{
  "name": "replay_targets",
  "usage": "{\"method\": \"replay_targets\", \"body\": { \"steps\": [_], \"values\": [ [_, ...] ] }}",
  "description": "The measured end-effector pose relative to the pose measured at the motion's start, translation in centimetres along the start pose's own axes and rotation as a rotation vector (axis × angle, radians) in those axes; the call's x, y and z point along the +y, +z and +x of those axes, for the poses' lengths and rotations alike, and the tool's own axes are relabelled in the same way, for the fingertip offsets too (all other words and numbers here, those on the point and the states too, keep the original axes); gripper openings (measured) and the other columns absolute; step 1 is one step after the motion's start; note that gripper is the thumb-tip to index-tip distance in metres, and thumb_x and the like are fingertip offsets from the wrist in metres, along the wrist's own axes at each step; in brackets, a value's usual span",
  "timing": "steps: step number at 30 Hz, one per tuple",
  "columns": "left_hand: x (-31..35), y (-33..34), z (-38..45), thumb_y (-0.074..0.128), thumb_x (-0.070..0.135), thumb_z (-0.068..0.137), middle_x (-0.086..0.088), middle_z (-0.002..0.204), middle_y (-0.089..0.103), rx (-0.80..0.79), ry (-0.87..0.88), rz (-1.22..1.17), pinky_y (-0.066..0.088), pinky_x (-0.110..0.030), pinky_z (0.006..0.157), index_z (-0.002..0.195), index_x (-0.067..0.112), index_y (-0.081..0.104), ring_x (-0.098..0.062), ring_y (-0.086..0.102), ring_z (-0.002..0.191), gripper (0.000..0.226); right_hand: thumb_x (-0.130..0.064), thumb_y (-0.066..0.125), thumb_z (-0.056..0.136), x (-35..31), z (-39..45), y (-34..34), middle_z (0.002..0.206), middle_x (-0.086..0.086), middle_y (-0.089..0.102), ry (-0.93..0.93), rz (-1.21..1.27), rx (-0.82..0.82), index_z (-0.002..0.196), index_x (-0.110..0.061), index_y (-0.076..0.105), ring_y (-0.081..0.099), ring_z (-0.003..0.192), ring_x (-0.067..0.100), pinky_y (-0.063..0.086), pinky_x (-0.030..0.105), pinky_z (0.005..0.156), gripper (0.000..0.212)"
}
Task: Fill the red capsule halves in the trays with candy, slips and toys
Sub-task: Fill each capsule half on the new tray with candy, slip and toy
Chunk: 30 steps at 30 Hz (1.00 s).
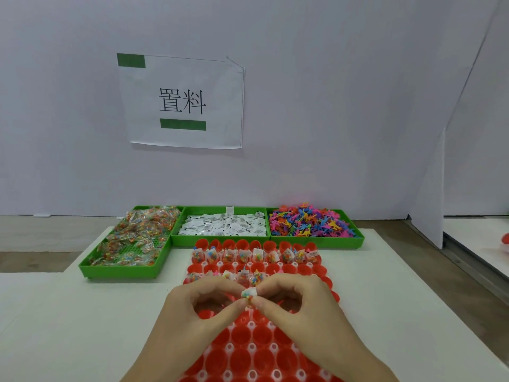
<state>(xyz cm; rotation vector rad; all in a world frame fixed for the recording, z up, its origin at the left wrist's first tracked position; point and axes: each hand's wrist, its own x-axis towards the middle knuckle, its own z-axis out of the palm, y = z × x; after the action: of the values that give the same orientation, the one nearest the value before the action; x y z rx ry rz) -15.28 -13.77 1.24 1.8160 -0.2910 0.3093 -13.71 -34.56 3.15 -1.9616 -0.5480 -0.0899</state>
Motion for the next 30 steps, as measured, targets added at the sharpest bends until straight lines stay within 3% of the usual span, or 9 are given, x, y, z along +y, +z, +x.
{"method": "replay_targets", "body": {
  "steps": [5, 8, 12, 14, 16, 19, 26, 30],
  "values": [
    [0.0, -0.2, 0.1, 0.086, 0.025, 0.073, -0.011, 0.081, 0.077, -0.036, -0.031, -0.069, 0.063, -0.038, 0.077, 0.085, 0.024, 0.081, -0.024, 0.076, 0.077, 0.013, -0.029, 0.077, 0.090, -0.5, 0.2, -0.4, 0.088, -0.008, 0.078, 0.069, 0.053, -0.068, 0.095, -0.030, 0.080, 0.074, 0.086, 0.010, 0.060, 0.027, 0.082, 0.006],
    [0.0, -0.4, 0.3, 0.086, 0.018, 0.075, -0.013, 0.078, 0.077, -0.004, -0.052, -0.076, 0.063, -0.041, 0.077, 0.082, 0.021, 0.080, -0.027, 0.075, 0.075, 0.010, -0.031, 0.071, 0.094, -0.5, 1.6, -1.9, 0.088, -0.005, 0.078, 0.071, 0.054, -0.134, 0.096, -0.031, 0.080, 0.074, 0.082, 0.010, 0.058, 0.020, 0.074, 0.009],
    [-0.5, -1.0, 0.7, 0.083, 0.016, 0.080, -0.015, 0.074, 0.074, 0.034, -0.077, -0.066, 0.061, -0.045, 0.075, 0.082, 0.020, 0.077, -0.032, 0.072, 0.070, 0.008, -0.014, 0.065, 0.098, 2.3, 7.2, -5.5, 0.076, -0.006, 0.075, 0.126, -0.243, 0.167, 0.091, -0.024, 0.077, 0.071, 0.068, 0.006, 0.055, 0.016, 0.061, 0.017],
    [-0.7, -1.2, 0.7, 0.081, 0.011, 0.083, -0.015, 0.074, 0.073, 0.040, -0.072, -0.046, 0.060, -0.048, 0.076, 0.083, 0.022, 0.076, -0.036, 0.070, 0.072, 0.012, -0.011, 0.065, 0.098, 4.1, 10.0, -7.6, 0.083, -0.008, 0.074, 0.127, -0.465, 0.250, 0.099, -0.017, 0.078, 0.067, 0.070, 0.004, 0.055, 0.017, 0.071, 0.014],
    [-0.9, -1.2, 0.8, 0.081, 0.012, 0.083, -0.015, 0.075, 0.073, 0.047, -0.073, -0.048, 0.059, -0.049, 0.076, 0.084, 0.022, 0.076, -0.038, 0.070, 0.073, 0.012, -0.009, 0.065, 0.098, 5.8, 12.1, -9.3, 0.097, 0.000, 0.076, 0.125, -0.612, 0.203, 0.105, -0.011, 0.079, 0.069, 0.088, 0.010, 0.053, 0.022, 0.088, 0.015],
    [-1.1, -1.2, 0.8, 0.082, 0.012, 0.083, -0.014, 0.075, 0.072, 0.049, -0.077, -0.034, 0.058, -0.047, 0.073, 0.084, 0.022, 0.076, -0.038, 0.069, 0.073, 0.012, -0.008, 0.067, 0.096, 7.5, 13.7, -10.4, 0.111, 0.006, 0.076, 0.132, -0.801, 0.055, 0.107, -0.012, 0.079, 0.071, 0.101, 0.018, 0.053, 0.032, 0.098, 0.017],
    [-0.9, -1.8, 1.1, 0.080, 0.007, 0.084, -0.011, 0.074, 0.071, 0.065, -0.055, -0.003, 0.058, -0.025, 0.066, 0.078, 0.024, 0.075, -0.021, 0.070, 0.066, 0.019, -0.011, 0.072, 0.091, 8.6, 15.5, -10.2, 0.120, 0.009, 0.072, 0.094, -1.178, -0.115, 0.111, -0.013, 0.077, 0.070, 0.107, 0.025, 0.056, 0.041, 0.093, 0.021],
    [-0.8, -1.8, 1.1, 0.080, 0.007, 0.084, -0.013, 0.073, 0.071, 0.060, -0.057, -0.009, 0.058, -0.030, 0.067, 0.078, 0.022, 0.074, -0.023, 0.070, 0.067, 0.017, -0.008, 0.069, 0.092, 9.0, 16.0, -10.0, 0.115, 0.008, 0.070, 0.067, -1.322, -0.162, 0.109, -0.009, 0.073, 0.068, 0.104, 0.024, 0.056, 0.039, 0.090, 0.017]
  ]
}}
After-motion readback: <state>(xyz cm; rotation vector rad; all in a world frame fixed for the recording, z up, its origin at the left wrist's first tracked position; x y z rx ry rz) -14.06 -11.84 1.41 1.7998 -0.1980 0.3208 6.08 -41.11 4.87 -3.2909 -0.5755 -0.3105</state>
